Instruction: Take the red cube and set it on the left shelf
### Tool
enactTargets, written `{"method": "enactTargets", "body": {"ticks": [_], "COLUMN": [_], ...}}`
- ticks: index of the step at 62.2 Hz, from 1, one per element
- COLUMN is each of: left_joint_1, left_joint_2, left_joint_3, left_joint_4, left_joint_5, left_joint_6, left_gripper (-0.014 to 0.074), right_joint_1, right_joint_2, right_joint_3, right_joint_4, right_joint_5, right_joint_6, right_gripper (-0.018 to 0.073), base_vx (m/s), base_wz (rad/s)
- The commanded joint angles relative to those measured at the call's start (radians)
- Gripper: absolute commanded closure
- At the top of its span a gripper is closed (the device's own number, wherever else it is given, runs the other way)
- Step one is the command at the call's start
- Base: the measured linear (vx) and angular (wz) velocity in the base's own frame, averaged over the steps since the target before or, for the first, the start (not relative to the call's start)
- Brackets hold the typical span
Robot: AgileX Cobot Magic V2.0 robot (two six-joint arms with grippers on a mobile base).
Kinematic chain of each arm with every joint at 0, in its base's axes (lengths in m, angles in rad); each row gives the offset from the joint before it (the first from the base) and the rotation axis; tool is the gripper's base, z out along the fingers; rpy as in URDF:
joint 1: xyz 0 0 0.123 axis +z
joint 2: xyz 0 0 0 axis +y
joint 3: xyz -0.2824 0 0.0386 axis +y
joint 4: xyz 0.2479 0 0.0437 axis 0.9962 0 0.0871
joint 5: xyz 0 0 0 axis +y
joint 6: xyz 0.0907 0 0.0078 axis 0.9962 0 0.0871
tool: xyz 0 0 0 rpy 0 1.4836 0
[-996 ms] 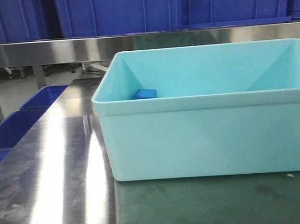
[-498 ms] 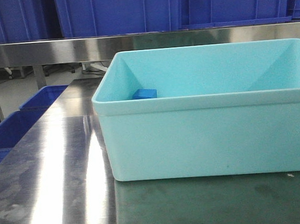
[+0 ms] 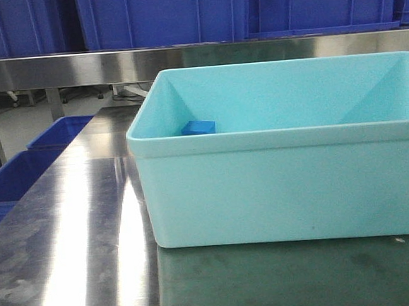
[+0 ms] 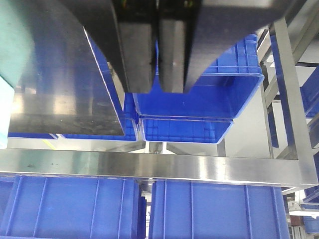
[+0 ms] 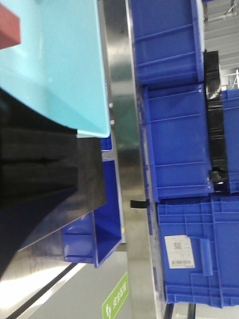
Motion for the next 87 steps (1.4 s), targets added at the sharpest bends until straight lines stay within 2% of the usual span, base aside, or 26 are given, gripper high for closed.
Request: {"method": "enactTargets", "body": {"ticks": [1, 9, 15, 23, 32, 40, 53, 66, 81, 87], "left_joint_1": [-0.006, -0.006, -0.006, -0.006, -0.006, -0.006, -0.006, -0.006, -0.006, -0.006], "left_joint_2": [-0.016, -0.016, -0.016, -0.016, -0.016, -0.016, -0.016, -0.016, -0.016, -0.016], "left_joint_3": [0.024, 0.024, 0.024, 0.024, 0.024, 0.024, 0.024, 0.024, 0.024, 0.024], "left_joint_4": [-0.005, -0.005, -0.005, -0.005, -0.005, -0.005, -0.005, -0.005, -0.005, -0.005], "left_joint_5": [-0.09, -0.09, -0.09, -0.09, -0.09, -0.09, -0.09, -0.09, -0.09, -0.09], "left_joint_6": [-0.007, -0.007, -0.007, -0.007, -0.007, -0.007, -0.007, -0.007, -0.007, -0.007], "left_gripper": [0.0495, 0.0495, 0.0495, 0.0495, 0.0495, 0.0495, 0.0495, 0.0495, 0.0495, 0.0495], "right_joint_1": [-0.006, -0.006, 0.008, 0.093, 0.211, 0.306, 0.443, 0.535, 0.569, 0.569], "right_joint_2": [0.005, 0.127, 0.261, 0.418, 0.607, 0.767, 0.97, 1.166, 1.345, 1.387], "right_joint_3": [-0.141, -0.355, -0.532, -0.732, -0.971, -1.136, -1.241, -1.243, -1.243, -1.243], "right_joint_4": [-0.025, -0.097, -0.103, -0.102, -0.102, -0.092, -0.041, -0.015, -0.003, -0.002], "right_joint_5": [-0.004, 0.163, 0.314, 0.461, 0.696, 0.825, 0.855, 0.852, 0.764, 0.72], "right_joint_6": [-0.007, -0.008, -0.011, -0.016, -0.031, -0.031, -0.021, 0.039, 0.08, 0.101], "right_gripper": [0.051, 0.051, 0.051, 0.051, 0.0505, 0.0405, 0.0195, 0.0171, 0.0021, -0.0006], "base_vx": [0.0, 0.0, 0.0, 0.0, 0.0, 0.0, 0.0, 0.0, 0.0, 0.0], "base_wz": [0.0, 0.0, 0.0, 0.0, 0.0, 0.0, 0.0, 0.0, 0.0, 0.0]}}
